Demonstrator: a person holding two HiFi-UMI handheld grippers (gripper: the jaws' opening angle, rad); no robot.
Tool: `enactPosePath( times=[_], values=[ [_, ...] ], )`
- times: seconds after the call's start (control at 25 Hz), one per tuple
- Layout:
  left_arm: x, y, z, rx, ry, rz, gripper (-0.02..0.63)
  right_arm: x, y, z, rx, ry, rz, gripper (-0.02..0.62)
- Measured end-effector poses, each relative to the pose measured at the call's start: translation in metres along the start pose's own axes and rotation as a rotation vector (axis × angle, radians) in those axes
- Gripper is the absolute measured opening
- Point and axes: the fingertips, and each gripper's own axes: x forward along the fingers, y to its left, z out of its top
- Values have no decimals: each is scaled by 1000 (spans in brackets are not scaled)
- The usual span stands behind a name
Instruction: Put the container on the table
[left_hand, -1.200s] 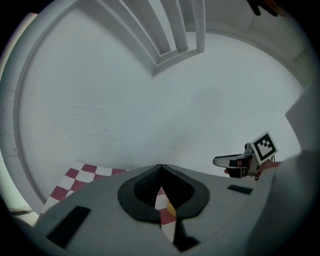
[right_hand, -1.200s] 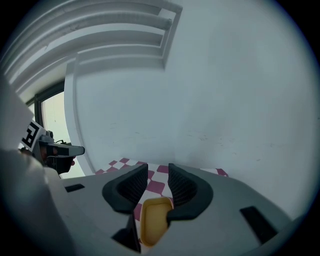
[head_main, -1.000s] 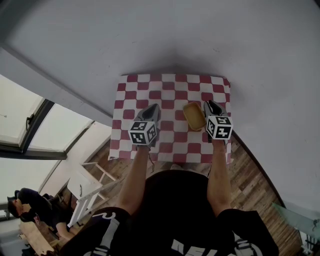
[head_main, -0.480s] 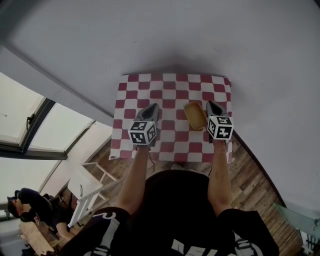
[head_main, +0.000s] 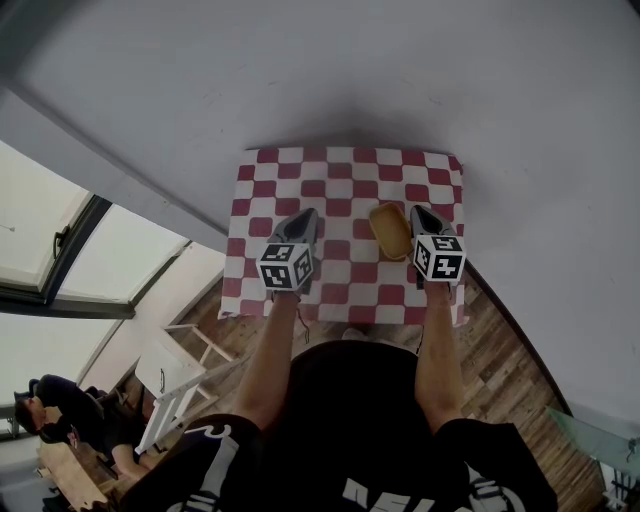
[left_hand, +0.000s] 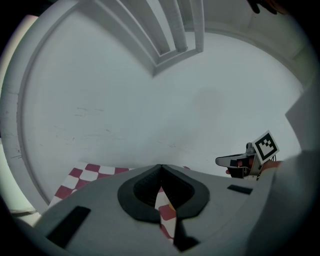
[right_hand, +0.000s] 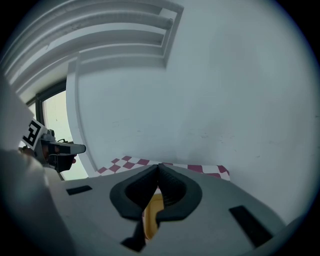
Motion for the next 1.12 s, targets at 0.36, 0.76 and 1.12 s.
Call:
enactPosePath(
  times=[0.36, 0.76, 1.12],
  values=[
    [-3, 0, -1, 5, 1, 1, 25, 4, 2, -2, -12, 10, 12, 14],
    [-3, 0, 4, 8, -3, 8, 25, 9, 15, -2, -35, 19, 59, 14],
    [2, -9, 2, 14, 11, 1, 25, 5, 9, -7, -29, 31, 62, 14]
  ],
)
